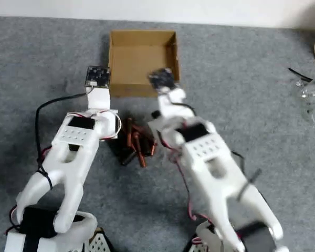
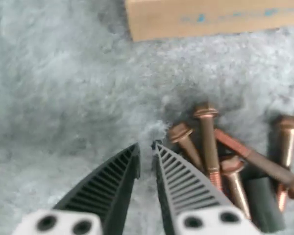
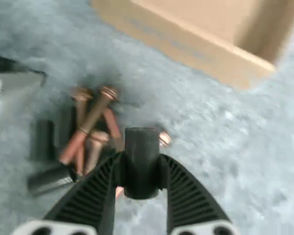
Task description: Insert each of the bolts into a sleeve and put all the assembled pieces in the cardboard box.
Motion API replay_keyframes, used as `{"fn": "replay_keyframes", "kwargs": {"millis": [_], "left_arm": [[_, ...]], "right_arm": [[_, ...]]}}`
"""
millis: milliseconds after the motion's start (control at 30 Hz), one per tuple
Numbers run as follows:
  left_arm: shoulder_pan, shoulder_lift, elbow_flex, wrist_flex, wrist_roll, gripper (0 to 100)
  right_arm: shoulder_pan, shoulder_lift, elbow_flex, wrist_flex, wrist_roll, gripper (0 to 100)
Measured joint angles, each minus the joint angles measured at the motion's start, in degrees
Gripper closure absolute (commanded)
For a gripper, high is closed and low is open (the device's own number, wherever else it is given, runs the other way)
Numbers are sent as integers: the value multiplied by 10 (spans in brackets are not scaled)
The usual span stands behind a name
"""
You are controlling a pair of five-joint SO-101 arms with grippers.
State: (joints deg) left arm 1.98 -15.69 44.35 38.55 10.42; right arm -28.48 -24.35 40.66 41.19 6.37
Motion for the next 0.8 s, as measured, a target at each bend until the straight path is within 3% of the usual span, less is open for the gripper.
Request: {"fn": "replay_keyframes", "kwargs": {"millis": [100, 367, 567, 800], "left_arm": [[11, 0, 0, 1, 32, 940], [72, 0, 0, 43, 33, 877], [78, 0, 0, 43, 33, 874], [120, 0, 0, 33, 34, 873]], "right_arm": [[30, -85, 82, 0, 0, 995], [76, -288, 287, 0, 0, 995], [76, -389, 344, -4, 0, 995], [75, -404, 370, -18, 0, 995]]}}
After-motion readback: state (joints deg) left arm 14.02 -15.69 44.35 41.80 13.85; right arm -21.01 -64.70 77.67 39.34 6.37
